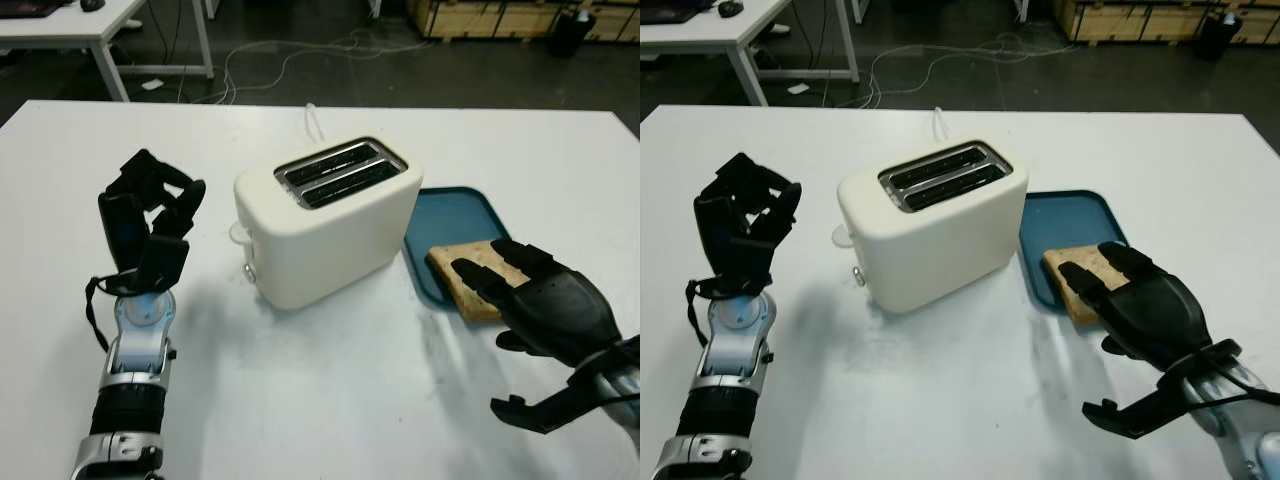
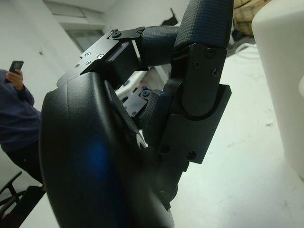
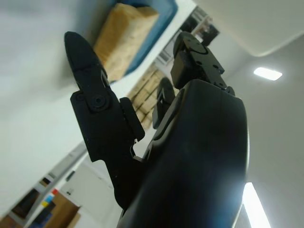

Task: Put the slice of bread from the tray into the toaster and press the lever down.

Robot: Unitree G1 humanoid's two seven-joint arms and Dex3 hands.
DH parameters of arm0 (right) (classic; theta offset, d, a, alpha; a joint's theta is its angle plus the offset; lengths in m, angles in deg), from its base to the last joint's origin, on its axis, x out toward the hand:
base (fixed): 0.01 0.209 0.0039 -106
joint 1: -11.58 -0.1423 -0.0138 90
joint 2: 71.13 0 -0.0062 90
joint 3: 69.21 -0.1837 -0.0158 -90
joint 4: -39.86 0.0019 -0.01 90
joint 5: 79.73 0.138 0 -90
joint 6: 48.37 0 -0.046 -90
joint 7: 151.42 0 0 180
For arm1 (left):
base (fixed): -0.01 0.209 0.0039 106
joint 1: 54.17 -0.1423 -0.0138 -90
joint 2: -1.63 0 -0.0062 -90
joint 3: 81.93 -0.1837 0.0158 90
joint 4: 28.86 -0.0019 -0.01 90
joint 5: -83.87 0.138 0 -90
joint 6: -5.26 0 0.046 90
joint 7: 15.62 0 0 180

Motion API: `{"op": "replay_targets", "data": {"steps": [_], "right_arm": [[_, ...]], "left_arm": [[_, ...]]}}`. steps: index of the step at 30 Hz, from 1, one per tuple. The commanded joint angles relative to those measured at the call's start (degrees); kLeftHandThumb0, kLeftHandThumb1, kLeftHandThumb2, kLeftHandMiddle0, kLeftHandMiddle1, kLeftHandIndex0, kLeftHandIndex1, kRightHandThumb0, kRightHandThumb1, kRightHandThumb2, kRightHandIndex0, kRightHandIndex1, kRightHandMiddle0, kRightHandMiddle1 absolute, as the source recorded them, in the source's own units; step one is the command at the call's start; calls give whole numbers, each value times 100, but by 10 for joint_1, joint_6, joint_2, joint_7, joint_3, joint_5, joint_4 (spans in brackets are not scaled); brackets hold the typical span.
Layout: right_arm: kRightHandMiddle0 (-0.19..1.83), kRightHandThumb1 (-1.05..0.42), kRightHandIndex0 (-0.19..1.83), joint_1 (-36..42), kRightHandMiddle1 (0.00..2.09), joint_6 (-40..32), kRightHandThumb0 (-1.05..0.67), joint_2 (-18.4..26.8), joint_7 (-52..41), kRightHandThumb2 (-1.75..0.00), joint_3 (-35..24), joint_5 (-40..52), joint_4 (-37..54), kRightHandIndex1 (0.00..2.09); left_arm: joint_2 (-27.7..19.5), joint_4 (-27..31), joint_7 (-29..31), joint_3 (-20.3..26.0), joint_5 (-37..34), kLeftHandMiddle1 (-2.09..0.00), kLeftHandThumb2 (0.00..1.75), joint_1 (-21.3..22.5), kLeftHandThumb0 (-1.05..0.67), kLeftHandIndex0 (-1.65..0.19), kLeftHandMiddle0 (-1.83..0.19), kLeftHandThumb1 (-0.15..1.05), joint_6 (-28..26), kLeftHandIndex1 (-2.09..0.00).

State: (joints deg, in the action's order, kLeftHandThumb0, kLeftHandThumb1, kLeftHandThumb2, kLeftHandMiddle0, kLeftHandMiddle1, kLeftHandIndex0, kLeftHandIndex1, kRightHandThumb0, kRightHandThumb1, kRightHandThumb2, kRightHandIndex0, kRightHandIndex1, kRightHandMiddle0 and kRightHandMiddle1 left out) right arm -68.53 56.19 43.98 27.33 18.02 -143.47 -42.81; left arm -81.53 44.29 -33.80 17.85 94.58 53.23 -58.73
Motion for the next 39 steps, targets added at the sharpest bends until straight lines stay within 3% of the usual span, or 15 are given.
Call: {"op": "replay_targets", "data": {"steps": [1, 8, 11, 15, 21, 22, 23, 24, 25, 26, 28, 32, 39], "right_arm": [[27, -71, 27, -15, 3, -2, -47, -3, 25, 0, 16, 16, -41, 4], [33, -70, 34, -48, 4, 10, -39, 11, 119, -1, 65, 31, -167, 8], [38, -87, 41, -61, 5, 14, -10, 15, 182, -7, 84, 30, -215, 13], [47, -92, 49, -76, 7, 15, 2, 23, 265, -5, 114, 23, -273, 21], [56, -88, 52, -89, 7, 16, -15, 39, 288, -1, 147, 34, -310, 38], [59, -90, 49, -92, 7, 18, -18, 42, 295, 0, 152, 34, -316, 51], [66, -91, 43, -94, 9, 20, -20, 44, 303, -3, 156, 36, -321, 82], [68, -92, 36, -96, 36, 23, -24, 45, 314, -5, 160, 37, -326, 136], [55, -92, 39, -99, 79, 26, -25, 47, 329, -5, 166, 37, -331, 155], [42, -92, 50, -102, 128, 29, -28, 48, 342, -6, 170, 37, -335, 166], [37, -92, 63, -107, 162, 26, -31, 52, 362, -12, 182, 31, -341, 172], [43, -92, 79, -111, 174, 24, -38, 57, 391, -27, 197, 32, -341, 174], [50, -92, 87, -128, 175, 48, -40, 57, 449, -32, 205, 49, -361, 175]], "left_arm": [[-3, 3, 3, 0, -4, -167, 21, 3, -98, -82, -101, 92, 2, -149], [-5, 1, 2, 0, -1, -167, 22, 4, -99, -82, -100, 92, 5, -149], [-5, 1, 1, 0, 0, -167, 22, 4, -99, -82, -100, 92, 5, -148], [-5, 1, 3, 0, -3, -167, 22, 3, -98, -82, -101, 92, 6, -148], [-5, -2, 3, 1, -5, -166, 22, 2, -98, -82, -101, 92, 12, -147], [-4, -1, 4, 1, -7, -166, 22, 2, -98, -82, -101, 92, 12, -147], [-4, 0, 3, 1, -7, -166, 21, 1, -98, -82, -101, 92, 12, -147], [-4, -1, 3, 1, -7, -166, 21, 1, -98, -82, -101, 92, 12, -147], [-5, 0, 2, 0, -6, -166, 21, 1, -98, -81, -101, 92, 12, -147], [-5, 0, 1, 0, -6, -166, 21, 0, -98, -81, -101, 92, 11, -147], [-6, -1, 0, 0, -3, -167, 22, 0, -98, -81, -100, 92, 13, -148], [-5, -4, 0, 1, -6, -167, 22, 1, -98, -81, -100, 92, 19, -148], [-5, -5, -1, -1, -3, -167, 23, 0, -98, -80, -100, 92, 20, -149]]}}
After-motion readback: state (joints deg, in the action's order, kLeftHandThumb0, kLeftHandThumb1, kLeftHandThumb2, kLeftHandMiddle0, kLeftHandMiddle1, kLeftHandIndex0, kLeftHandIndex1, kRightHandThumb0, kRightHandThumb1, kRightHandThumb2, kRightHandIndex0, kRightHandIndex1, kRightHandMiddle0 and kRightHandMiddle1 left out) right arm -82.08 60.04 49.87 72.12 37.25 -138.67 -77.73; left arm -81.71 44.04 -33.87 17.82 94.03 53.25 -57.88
